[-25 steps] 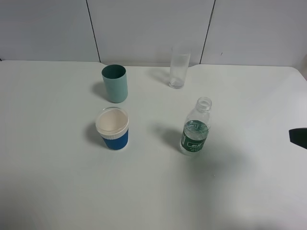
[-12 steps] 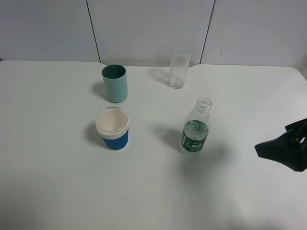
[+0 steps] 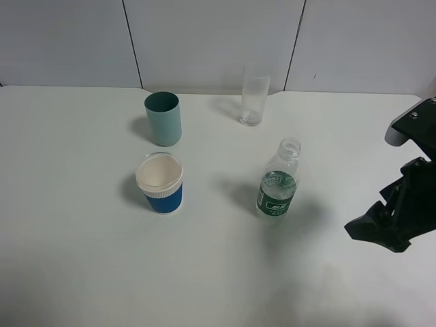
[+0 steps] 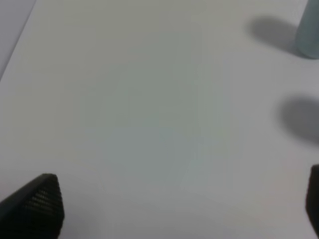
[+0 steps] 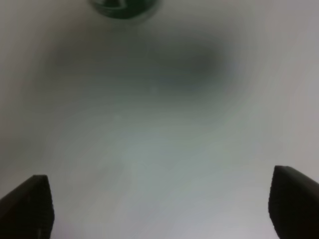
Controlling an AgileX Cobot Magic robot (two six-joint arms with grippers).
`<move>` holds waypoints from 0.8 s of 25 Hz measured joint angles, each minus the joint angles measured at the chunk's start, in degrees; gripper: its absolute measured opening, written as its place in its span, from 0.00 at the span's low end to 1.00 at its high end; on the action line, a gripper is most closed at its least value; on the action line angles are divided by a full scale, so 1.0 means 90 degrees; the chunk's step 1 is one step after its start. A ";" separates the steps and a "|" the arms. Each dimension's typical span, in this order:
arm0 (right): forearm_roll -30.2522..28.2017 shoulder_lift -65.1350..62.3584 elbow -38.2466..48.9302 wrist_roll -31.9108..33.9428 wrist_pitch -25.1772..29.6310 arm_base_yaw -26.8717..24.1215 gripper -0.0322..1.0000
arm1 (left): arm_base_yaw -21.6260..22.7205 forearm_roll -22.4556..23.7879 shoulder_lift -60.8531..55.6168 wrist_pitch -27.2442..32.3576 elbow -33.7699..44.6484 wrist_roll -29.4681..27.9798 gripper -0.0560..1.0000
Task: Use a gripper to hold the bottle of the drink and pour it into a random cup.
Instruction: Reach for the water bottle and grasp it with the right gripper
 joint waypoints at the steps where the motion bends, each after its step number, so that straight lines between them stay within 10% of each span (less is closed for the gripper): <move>1: -0.0036 0.0002 0.0080 0.0029 -0.0210 0.0000 0.85 | 0.0000 0.0000 0.0000 0.0000 0.0000 0.0000 0.98; 9: -0.0135 0.0022 0.0965 -0.0067 -0.2206 0.0386 0.85 | 0.0000 0.0000 0.0000 0.0000 0.0000 0.0000 0.98; 20: -0.0277 0.0022 0.1031 -0.0209 -0.2996 0.1307 0.85 | 0.0000 0.0000 0.0000 0.0000 0.0000 0.0000 0.98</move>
